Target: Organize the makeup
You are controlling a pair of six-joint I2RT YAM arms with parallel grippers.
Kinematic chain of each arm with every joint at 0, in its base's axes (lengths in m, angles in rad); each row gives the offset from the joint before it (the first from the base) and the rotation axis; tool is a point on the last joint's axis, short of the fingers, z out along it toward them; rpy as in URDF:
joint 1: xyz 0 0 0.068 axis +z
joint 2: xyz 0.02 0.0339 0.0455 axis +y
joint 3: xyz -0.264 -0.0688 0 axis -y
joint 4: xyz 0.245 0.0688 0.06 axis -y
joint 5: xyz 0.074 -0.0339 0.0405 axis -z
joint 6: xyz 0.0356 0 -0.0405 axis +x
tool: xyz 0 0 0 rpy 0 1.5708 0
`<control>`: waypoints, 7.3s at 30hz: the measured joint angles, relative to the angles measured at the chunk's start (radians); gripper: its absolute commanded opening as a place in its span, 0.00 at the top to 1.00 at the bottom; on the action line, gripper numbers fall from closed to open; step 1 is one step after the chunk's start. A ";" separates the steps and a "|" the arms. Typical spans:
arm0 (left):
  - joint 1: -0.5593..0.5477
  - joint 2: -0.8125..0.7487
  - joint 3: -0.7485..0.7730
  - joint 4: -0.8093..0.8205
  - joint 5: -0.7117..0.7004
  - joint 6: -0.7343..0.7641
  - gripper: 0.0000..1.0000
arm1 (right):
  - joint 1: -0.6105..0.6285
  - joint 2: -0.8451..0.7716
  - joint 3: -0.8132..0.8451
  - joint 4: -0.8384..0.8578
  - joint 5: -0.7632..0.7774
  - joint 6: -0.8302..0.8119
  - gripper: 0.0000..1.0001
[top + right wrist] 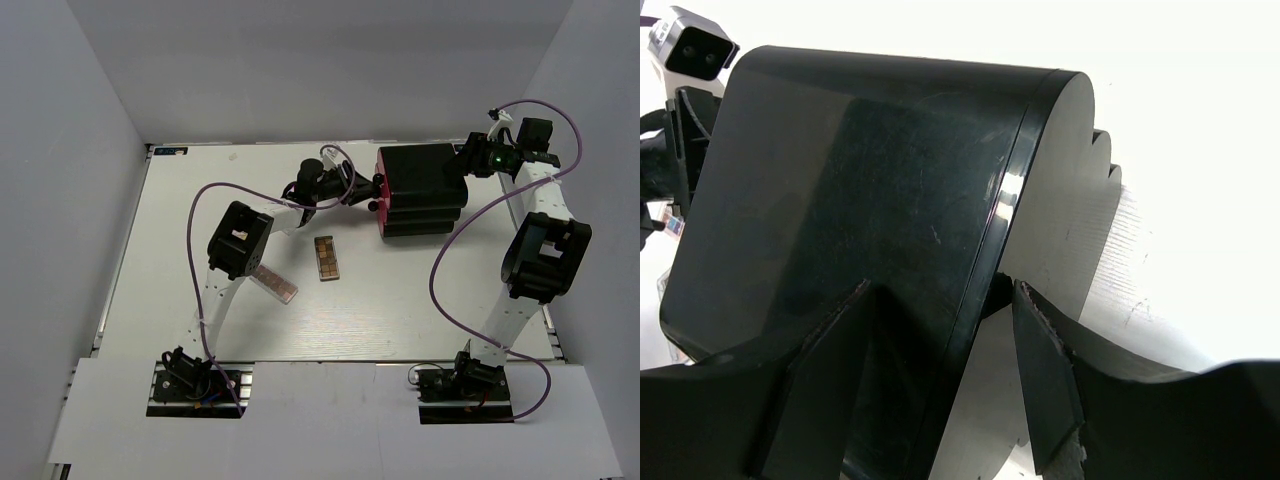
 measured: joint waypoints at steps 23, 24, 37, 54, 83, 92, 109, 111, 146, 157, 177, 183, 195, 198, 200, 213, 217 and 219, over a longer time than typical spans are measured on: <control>0.063 -0.132 -0.264 0.098 0.021 0.005 0.66 | 0.009 0.003 0.000 0.007 0.005 0.024 0.40; 0.074 -0.143 -0.280 0.095 0.027 0.011 0.66 | 0.009 0.003 0.000 0.007 0.006 0.024 0.40; 0.143 -0.205 -0.352 0.026 0.074 0.080 0.47 | 0.010 0.006 0.000 0.007 0.008 0.032 0.36; 0.207 -0.350 -0.372 -0.250 0.044 0.203 0.12 | 0.011 -0.010 -0.009 -0.032 0.034 0.005 0.11; 0.266 -1.565 -0.952 -1.015 -0.551 0.865 0.42 | 0.945 -0.455 -0.515 0.045 0.416 -0.274 0.45; 0.267 -1.590 -0.956 -1.043 -0.658 0.871 0.39 | 1.021 -0.190 -0.390 0.042 0.715 -0.060 0.11; 0.267 -1.591 -0.956 -1.054 -0.660 0.880 0.39 | 1.053 0.029 -0.292 0.051 0.931 0.219 0.11; 0.267 -1.591 -0.956 -1.054 -0.659 0.880 0.39 | 1.053 0.034 -0.285 0.051 0.943 0.235 0.11; 0.267 -1.591 -0.956 -1.054 -0.618 0.887 0.39 | 1.012 -0.101 -0.071 -0.076 0.796 0.008 0.80; 0.267 -1.585 -0.956 -1.054 -0.601 0.889 0.39 | 0.982 -0.074 0.059 -0.039 1.210 -0.078 0.84; 0.267 -1.572 -0.956 -1.054 -0.593 0.890 0.39 | 0.914 0.137 0.206 0.122 1.320 -0.226 0.84; 0.267 -1.561 -0.956 -1.054 -0.593 0.890 0.39 | 0.861 0.169 0.215 0.182 1.285 -0.246 0.80; 0.267 -1.555 -0.956 -1.054 -0.589 0.890 0.39 | 0.800 0.174 0.214 0.162 1.131 -0.260 0.76; 0.267 -1.553 -0.956 -1.054 -0.587 0.890 0.39 | 0.800 0.177 0.215 0.128 1.096 -0.270 0.76; 0.267 -1.553 -0.956 -1.054 -0.586 0.890 0.39 | 0.800 0.185 0.222 0.102 1.080 -0.274 0.75; 0.267 -1.553 -0.956 -1.054 -0.579 0.890 0.39 | 0.791 0.220 0.262 -0.027 1.059 -0.254 0.71; 0.267 -1.553 -0.956 -1.053 -0.578 0.890 0.39 | 0.788 0.220 0.262 -0.049 1.058 -0.245 0.55; 0.267 -1.553 -0.956 -1.053 -0.577 0.890 0.39 | 0.786 0.220 0.262 -0.059 1.057 -0.241 0.42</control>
